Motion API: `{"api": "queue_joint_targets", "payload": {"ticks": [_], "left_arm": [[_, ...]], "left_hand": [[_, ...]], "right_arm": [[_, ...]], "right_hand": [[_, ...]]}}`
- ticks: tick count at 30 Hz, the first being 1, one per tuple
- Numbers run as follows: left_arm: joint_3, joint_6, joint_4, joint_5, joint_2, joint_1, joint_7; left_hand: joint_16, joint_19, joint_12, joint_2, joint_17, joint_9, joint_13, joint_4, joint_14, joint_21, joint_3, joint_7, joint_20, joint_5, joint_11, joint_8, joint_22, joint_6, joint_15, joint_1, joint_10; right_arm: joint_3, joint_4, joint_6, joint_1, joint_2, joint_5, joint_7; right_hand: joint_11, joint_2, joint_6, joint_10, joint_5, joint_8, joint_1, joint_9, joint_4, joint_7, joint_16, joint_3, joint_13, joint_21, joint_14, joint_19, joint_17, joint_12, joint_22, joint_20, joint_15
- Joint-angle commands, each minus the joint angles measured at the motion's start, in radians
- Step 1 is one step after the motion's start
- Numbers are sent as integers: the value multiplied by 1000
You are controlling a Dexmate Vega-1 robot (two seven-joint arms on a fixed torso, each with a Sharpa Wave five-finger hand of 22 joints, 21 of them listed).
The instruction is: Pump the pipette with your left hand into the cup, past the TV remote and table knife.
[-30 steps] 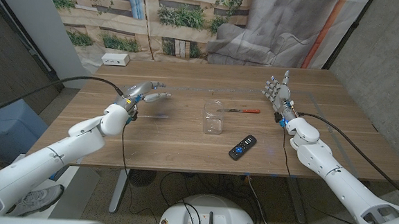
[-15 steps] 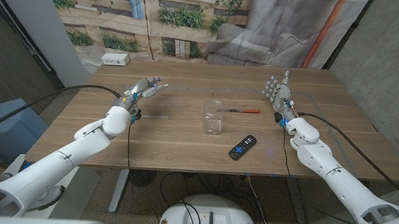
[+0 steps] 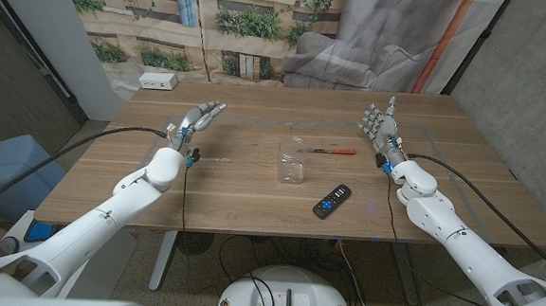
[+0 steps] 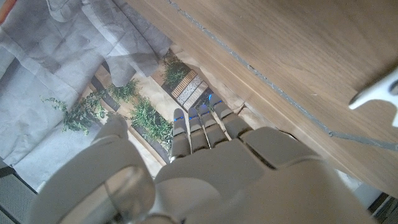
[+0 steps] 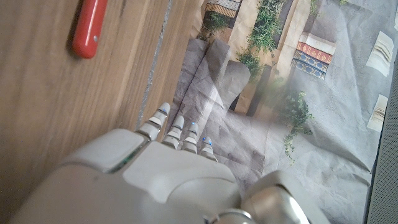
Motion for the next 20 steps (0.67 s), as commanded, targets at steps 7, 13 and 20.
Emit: {"api": "queue_joint_targets", "payload": {"ticks": [7,13,20], "left_arm": [[15,-106,119,-197,-107,-52,-124],[26,-131,157,-243,-124,-71,-193],[42,-174,241,-282,-155,-110,-271]], "left_hand": [[-2,-97,-3,10,1,-1,1,18,-95,-6,14,-15,-53,14,-20,2,-3,-112,4,-72,-116],[-3,-171,-5,9,1,-2,0,21,-153,-10,22,-27,-58,17,-16,2,-5,-169,9,-104,-186],[-4,-249,-4,1,2,-3,0,30,-236,-9,27,-33,-51,18,-26,1,-6,-231,11,-154,-286]], "right_arm": [[0,0,0,0,0,0,0],[0,1,0,0,0,0,0],[0,1,0,0,0,0,0]], "right_hand": [[-2,58,2,4,5,7,0,2,1,-8,7,-6,3,4,-5,5,4,4,5,1,-84],[-2,58,3,2,5,7,0,2,1,-9,7,-7,3,4,-5,5,4,3,5,1,-84],[-2,58,3,2,5,7,0,2,1,-8,7,-7,3,4,-5,6,4,3,5,2,-84]]}}
